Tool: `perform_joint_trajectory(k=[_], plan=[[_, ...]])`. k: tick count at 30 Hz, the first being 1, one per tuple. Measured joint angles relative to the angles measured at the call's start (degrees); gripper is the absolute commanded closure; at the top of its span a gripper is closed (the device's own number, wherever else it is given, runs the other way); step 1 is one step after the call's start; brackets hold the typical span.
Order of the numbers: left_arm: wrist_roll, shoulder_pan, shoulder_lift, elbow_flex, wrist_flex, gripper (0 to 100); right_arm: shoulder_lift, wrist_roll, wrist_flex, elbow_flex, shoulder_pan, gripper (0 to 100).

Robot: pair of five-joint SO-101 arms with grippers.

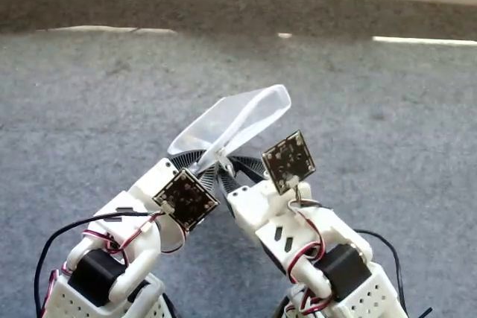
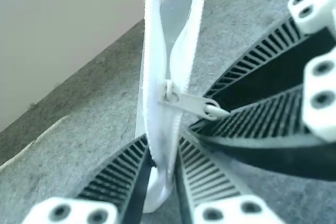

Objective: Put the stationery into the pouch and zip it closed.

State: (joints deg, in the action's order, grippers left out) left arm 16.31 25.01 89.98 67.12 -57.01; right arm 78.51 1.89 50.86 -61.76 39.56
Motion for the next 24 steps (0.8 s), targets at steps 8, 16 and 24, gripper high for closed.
perform_joint_trajectory(k=[8,16,24], plan=[[0.0,0.0,-0.1,0.0,0.0,99,1.8,0.2,0.0,1.1,-5.4,99.5],[0.1,0.0,-0.5,0.0,0.3,99,7.1,3.5,-1.3,1.0,-8.7,99.5],[0.1,0.0,-0.1,-0.1,0.4,100,7.1,6.7,-4.0,0.9,-12.4,99.5]])
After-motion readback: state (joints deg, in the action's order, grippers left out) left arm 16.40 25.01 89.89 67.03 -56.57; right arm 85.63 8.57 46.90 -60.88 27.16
